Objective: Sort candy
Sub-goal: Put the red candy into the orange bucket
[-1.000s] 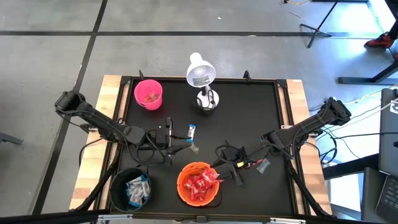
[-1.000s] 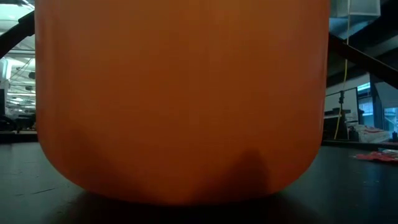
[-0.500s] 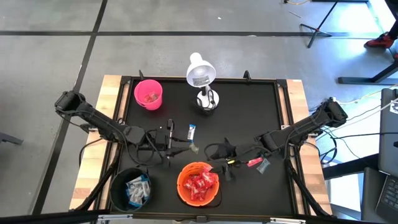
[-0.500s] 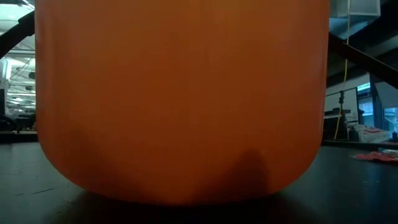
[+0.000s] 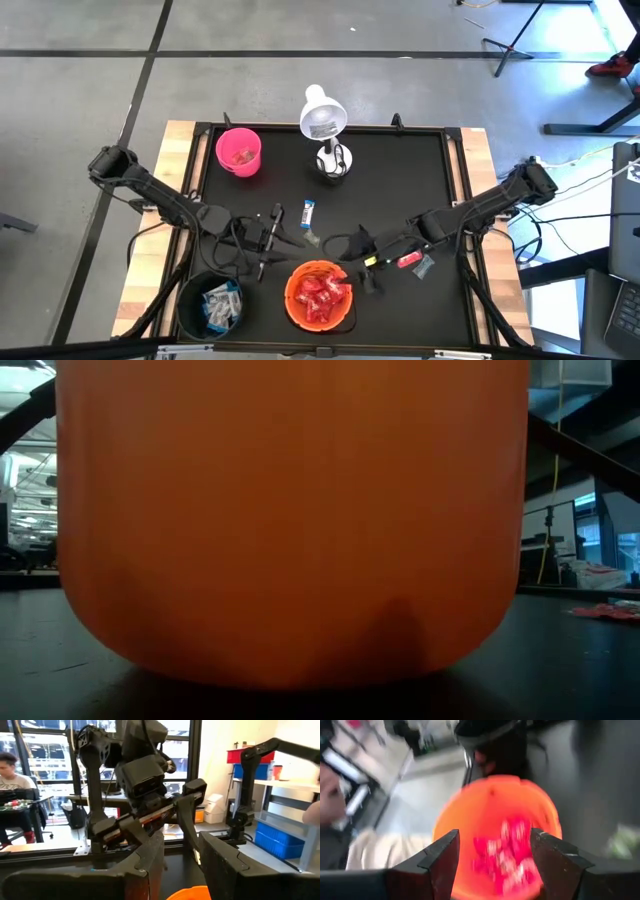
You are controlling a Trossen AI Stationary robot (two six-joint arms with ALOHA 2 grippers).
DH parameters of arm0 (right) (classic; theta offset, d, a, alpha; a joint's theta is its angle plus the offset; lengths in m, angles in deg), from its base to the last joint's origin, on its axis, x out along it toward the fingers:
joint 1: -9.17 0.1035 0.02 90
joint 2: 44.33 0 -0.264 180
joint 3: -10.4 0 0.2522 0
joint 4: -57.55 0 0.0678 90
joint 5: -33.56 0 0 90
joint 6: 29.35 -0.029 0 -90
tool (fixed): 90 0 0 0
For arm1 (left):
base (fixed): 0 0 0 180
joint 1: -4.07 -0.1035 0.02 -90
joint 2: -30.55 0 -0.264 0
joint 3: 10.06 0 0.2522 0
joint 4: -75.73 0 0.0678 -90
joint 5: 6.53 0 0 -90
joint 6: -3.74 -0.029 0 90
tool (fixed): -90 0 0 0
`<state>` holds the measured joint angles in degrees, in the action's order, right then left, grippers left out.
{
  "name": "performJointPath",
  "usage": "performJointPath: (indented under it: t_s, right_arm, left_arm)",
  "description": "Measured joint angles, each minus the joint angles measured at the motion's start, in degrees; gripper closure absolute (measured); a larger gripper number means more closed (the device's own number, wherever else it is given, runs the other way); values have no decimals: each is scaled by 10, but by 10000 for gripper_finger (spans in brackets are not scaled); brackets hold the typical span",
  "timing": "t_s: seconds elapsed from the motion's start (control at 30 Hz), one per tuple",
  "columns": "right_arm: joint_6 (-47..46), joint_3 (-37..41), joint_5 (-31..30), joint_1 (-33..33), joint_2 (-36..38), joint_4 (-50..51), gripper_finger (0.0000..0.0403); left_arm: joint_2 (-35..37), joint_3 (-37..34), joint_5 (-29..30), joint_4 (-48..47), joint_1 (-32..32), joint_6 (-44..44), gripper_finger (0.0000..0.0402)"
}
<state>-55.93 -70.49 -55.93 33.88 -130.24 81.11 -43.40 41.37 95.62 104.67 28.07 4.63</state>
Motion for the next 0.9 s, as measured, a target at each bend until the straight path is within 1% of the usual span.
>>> performJointPath:
  t_s: [0.1, 0.13, 0.2, 0.3, 0.4, 0.53, 0.67, 0.8, 0.9]
  right_arm:
    - [0, -59, 7, 2, 2, 157, 164]
    - [-1, -77, -1, 8, 2, 218, 164]
    - [-12, -97, -39, 21, 2, 330, 164]
    - [-44, -98, -95, 41, 2, 463, 164]
    - [-102, -73, -134, 61, 3, 542, 164]
    - [-142, -8, -143, 81, 3, 542, 164]
    - [-170, 70, -124, 83, 8, 500, 164]
    - [-202, 143, -108, 68, 31, 451, 164]
    - [-219, 195, -94, 51, 55, 433, 164]
  left_arm:
    - [0, 0, 7, -1, 1, 0, 288]
    - [0, 0, 8, -1, 1, 0, 288]
    - [0, 0, 8, -1, 1, 0, 288]
    - [0, 0, 8, -2, 1, 0, 288]
    - [0, 0, 8, -2, 1, 0, 288]
    - [0, 0, 8, -2, 1, 0, 288]
    - [0, 0, 8, -2, 0, 0, 288]
    - [0, 0, 8, -2, 0, -1, 288]
    - [0, 0, 8, -2, 0, -1, 288]
